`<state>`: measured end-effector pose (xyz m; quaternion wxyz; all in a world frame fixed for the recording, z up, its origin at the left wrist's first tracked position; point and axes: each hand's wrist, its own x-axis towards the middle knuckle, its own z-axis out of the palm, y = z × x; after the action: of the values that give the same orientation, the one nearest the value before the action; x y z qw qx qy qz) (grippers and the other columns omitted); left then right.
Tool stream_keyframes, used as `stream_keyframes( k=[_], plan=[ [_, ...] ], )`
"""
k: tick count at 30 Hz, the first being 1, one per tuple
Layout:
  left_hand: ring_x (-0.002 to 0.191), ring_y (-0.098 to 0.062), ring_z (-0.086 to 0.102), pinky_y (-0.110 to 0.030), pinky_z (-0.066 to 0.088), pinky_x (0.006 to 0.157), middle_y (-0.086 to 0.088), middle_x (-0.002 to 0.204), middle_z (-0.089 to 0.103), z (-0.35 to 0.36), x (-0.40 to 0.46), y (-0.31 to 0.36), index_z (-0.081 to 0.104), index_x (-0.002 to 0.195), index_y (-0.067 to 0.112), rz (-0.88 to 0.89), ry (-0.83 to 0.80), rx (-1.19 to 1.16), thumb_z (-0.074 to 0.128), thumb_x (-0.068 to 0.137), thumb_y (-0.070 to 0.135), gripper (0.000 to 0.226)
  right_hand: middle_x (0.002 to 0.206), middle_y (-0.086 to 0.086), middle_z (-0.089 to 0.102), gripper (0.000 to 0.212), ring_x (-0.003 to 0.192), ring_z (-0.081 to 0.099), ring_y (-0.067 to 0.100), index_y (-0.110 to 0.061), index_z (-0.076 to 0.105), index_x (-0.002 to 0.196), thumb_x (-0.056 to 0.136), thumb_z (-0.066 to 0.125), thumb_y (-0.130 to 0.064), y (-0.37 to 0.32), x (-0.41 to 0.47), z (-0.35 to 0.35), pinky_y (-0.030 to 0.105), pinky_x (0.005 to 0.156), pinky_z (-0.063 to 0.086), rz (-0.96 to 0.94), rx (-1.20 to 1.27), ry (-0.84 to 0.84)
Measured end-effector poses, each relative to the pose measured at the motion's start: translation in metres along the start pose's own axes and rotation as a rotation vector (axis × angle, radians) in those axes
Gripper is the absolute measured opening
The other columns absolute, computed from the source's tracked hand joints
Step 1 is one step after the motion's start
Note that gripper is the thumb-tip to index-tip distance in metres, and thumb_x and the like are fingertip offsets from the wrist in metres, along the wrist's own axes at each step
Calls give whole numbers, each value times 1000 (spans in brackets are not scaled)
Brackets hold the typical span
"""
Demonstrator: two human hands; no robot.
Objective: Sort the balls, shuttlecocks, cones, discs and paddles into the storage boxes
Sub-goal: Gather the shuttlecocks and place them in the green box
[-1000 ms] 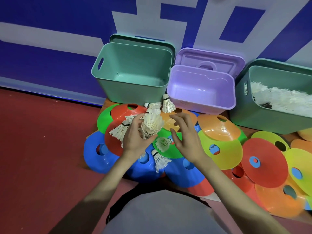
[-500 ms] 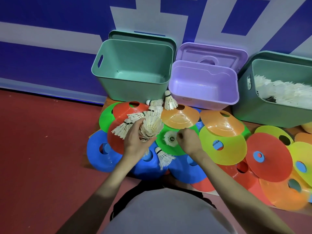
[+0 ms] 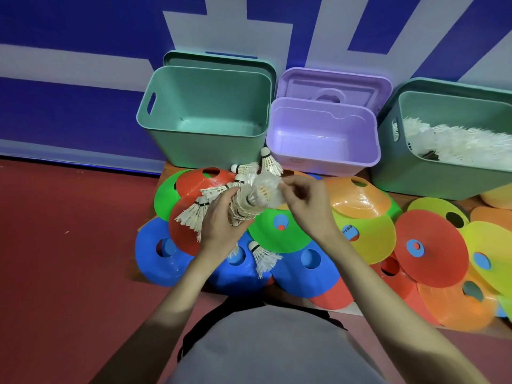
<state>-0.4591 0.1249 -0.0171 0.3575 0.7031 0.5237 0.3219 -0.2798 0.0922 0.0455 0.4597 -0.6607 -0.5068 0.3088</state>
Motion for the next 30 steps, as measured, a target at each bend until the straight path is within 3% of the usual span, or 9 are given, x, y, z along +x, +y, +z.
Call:
stream_keyframes(
  k=[2, 6, 9, 12, 17, 19, 22, 25, 30],
  plan=[
    [109, -17, 59, -44, 52, 86, 8, 119, 63, -1, -1, 0, 53, 124, 28, -3, -33, -19, 81, 70, 31, 61, 62, 4, 59, 14, 57, 46, 8, -6, 70, 81, 89, 59, -8, 5, -3, 9, 30, 57, 41, 13, -42, -36],
    [104, -18, 61, -46, 53, 83, 8, 114, 65, -5, -5, -8, 53, 123, 30, -46, -14, -18, 82, 67, 33, 63, 58, -8, 50, 12, 48, 43, 6, -9, 69, 98, 91, 62, -17, 5, -7, 20, 20, 53, 38, 11, -10, -80],
    [98, -20, 63, -45, 54, 79, 5, 110, 67, -10, -11, -17, 57, 120, 23, -85, 33, -35, 87, 65, 21, 62, 64, 2, 58, 18, 56, 54, 11, -11, 64, 106, 94, 57, -24, 10, -14, 24, 24, 57, 45, 42, 28, -44],
    [93, -20, 63, -44, 55, 75, 5, 108, 67, -15, -18, -23, 59, 118, 21, -104, 41, -47, 87, 65, 18, 60, 72, 7, 63, 16, 66, 60, 20, -11, 62, 107, 96, 51, -15, 31, -25, 23, 35, 65, 49, 59, -132, -102],
    [98, -16, 64, -43, 56, 77, 6, 111, 67, -18, -27, -29, 57, 119, 22, -92, 33, -64, 87, 67, 20, 60, 109, 12, 54, 45, 102, 54, 25, -9, 56, 122, 79, 61, 2, 74, -42, 16, 36, 86, 47, 75, -612, -620],
    [99, -16, 64, -42, 56, 77, 7, 112, 66, -19, -29, -28, 56, 121, 22, -87, 25, -62, 86, 68, 21, 61, 114, 12, 48, 53, 112, 48, 28, -10, 51, 124, 74, 67, 1, 87, -48, 19, 40, 89, 46, 94, -655, -729],
    [97, -14, 64, -38, 56, 74, 7, 111, 66, -19, -30, -23, 57, 120, 22, -93, 25, -69, 86, 69, 18, 60, 109, 10, 48, 52, 103, 50, 28, -9, 49, 117, 72, 74, -1, 95, -52, 24, 41, 88, 45, 118, -605, -730],
    [97, -14, 64, -38, 56, 74, 7, 110, 66, -21, -30, -20, 57, 119, 22, -84, 20, -75, 86, 69, 17, 58, 99, 7, 52, 34, 91, 50, 24, -10, 55, 106, 76, 71, -6, 99, -51, 28, 41, 83, 46, 46, -607, -698],
    [87, -15, 63, -35, 55, 72, 13, 104, 64, -26, -32, -13, 58, 118, 20, -94, 53, -66, 86, 67, 15, 58, 81, 5, 61, 6, 74, 56, 27, -7, 61, 88, 89, 55, -8, 89, -42, 23, 42, 68, 49, -53, -574, -442]
  ],
)
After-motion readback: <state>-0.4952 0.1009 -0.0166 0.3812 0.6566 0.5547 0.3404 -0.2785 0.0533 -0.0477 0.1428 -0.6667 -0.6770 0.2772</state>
